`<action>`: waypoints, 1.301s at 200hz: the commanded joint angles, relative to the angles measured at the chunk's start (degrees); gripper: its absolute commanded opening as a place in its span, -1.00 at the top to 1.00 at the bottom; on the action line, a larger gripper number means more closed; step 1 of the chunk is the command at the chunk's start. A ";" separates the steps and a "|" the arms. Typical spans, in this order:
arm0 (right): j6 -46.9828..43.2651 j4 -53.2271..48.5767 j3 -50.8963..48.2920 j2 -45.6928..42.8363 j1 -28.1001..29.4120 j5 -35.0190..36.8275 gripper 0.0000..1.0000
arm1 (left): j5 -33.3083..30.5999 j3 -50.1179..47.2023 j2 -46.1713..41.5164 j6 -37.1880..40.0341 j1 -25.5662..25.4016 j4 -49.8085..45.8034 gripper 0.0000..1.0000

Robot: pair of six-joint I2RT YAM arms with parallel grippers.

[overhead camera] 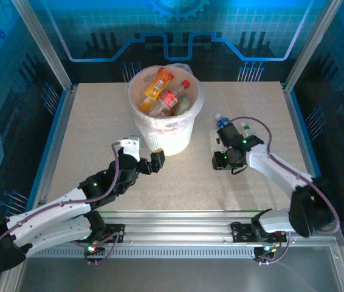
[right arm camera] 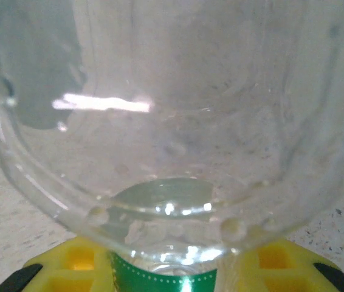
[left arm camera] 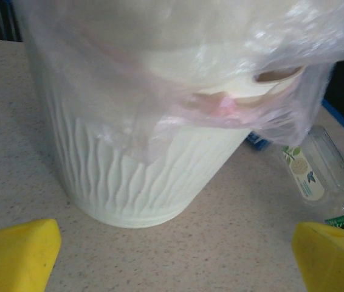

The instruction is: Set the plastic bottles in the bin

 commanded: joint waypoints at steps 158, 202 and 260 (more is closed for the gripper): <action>-5.55 15.87 4.04 -25.36 14.75 -9.36 0.58 | 35.02 30.32 19.04 0.24 0.45 5.25 -0.98; -6.79 17.52 5.35 -25.69 17.35 -9.05 0.56 | 34.58 31.71 21.07 0.06 0.45 5.30 -0.94; -7.50 18.05 6.34 -24.71 20.60 -6.66 0.53 | 37.30 32.20 22.06 -0.36 0.42 6.85 -0.59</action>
